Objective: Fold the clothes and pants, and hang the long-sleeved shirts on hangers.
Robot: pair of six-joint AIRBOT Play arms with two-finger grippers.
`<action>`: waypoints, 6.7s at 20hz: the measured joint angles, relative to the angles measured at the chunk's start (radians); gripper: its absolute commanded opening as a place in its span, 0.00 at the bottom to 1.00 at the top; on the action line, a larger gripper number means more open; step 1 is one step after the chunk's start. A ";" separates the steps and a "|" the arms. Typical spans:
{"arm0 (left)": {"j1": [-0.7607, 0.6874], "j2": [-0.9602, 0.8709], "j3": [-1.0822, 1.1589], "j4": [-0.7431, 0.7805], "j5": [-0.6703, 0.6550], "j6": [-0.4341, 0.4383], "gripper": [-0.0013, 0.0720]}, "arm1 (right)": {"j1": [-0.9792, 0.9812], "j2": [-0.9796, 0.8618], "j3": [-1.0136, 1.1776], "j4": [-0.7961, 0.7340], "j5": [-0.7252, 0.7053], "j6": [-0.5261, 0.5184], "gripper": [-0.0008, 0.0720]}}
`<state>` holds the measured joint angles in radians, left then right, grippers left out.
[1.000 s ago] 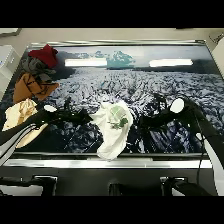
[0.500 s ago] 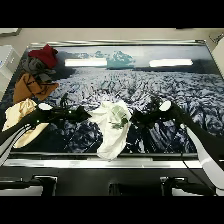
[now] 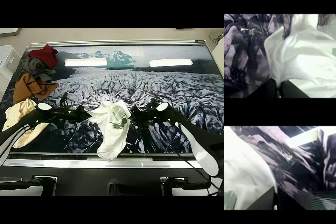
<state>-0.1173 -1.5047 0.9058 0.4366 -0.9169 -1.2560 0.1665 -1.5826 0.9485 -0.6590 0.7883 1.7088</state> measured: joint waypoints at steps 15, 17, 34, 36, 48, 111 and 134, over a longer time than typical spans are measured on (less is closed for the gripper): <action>0.245 0.556 0.492 0.007 -0.041 0.168 0.05 | -0.001 0.611 0.582 -0.739 0.057 -0.006 0.06; 0.259 0.646 0.510 0.067 -0.052 0.143 0.05 | -0.001 0.700 0.599 -0.792 0.124 0.006 0.06; 0.201 0.641 -0.142 0.418 0.055 -0.266 0.05 | -0.001 0.498 0.230 -1.025 0.290 0.209 0.06; 0.163 0.542 -0.217 0.320 0.167 -0.271 0.07 | -0.001 0.399 0.198 -0.949 0.257 0.241 0.06; 0.436 0.344 -0.089 0.482 -0.370 -0.185 0.99 | -0.001 0.264 0.174 -0.790 0.311 0.203 0.06; 0.161 0.206 0.125 -0.008 0.230 -0.087 0.05 | -0.211 -0.077 0.767 -0.779 0.499 0.217 0.78; 0.229 0.196 0.122 -0.006 0.140 -0.023 0.05 | -0.378 0.165 -0.050 -0.320 0.355 -0.174 0.06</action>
<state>0.1112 -1.3090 1.0275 0.4301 -0.7765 -1.2793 -0.2119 -1.4174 0.8982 -0.9794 1.1431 1.5349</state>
